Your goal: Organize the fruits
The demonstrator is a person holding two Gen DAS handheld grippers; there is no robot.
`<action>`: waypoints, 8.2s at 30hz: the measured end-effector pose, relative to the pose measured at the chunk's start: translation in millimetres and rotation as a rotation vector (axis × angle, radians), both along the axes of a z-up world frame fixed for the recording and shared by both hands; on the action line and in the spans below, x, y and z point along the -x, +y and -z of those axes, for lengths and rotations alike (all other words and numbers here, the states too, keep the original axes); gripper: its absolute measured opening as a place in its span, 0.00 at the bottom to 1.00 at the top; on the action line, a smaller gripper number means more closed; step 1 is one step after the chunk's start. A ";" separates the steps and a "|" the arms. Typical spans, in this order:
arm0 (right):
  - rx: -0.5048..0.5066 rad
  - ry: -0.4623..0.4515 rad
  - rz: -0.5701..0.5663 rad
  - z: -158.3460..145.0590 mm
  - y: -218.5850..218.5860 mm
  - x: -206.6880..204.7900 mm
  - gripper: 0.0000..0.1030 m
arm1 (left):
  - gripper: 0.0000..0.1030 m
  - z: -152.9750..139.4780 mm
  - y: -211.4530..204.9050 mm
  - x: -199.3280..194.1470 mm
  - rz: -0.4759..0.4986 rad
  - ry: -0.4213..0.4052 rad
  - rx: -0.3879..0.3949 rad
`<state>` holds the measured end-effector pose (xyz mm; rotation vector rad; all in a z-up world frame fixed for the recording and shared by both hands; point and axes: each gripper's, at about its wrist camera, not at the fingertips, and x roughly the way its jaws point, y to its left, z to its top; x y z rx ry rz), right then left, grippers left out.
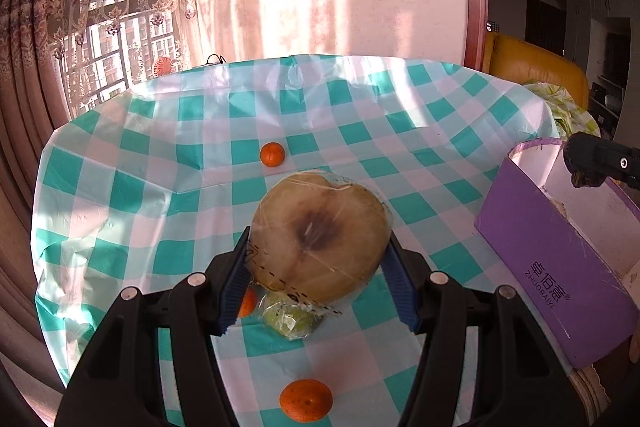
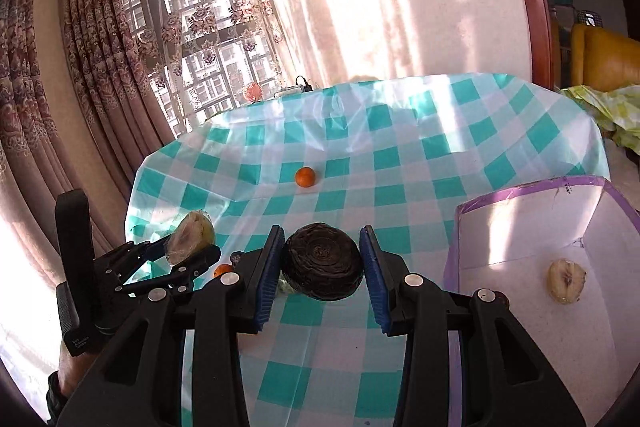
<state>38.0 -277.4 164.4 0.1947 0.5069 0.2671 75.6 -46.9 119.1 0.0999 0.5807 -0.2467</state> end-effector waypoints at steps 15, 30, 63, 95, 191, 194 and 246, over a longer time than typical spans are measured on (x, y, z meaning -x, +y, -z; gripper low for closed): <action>0.094 0.012 0.295 3.0 -113.0 17.6 0.38 | 0.59 -21.1 -147.8 6.6 0.296 -0.044 -0.046; 0.039 0.024 0.376 23.6 -172.4 46.4 0.38 | 0.59 -15.8 -256.5 18.0 0.373 0.007 -0.163; 0.205 0.131 0.324 26.7 -210.4 8.1 0.38 | 0.59 -5.1 -299.2 21.7 0.427 0.068 -0.218; 0.369 0.440 0.068 125.0 -160.9 -131.0 0.38 | 0.59 67.3 -329.4 -75.0 0.391 0.251 -0.534; 0.169 0.029 0.032 -19.3 -3.4 -31.8 0.84 | 0.93 -17.4 -58.8 -39.1 0.168 0.005 -0.014; 0.164 0.043 0.011 -10.7 10.1 -32.6 0.84 | 0.93 -15.4 -38.3 -44.2 0.135 0.019 -0.003; 0.264 0.298 -0.148 155.7 124.7 -132.4 0.84 | 0.46 101.1 60.7 -105.8 0.021 0.284 0.039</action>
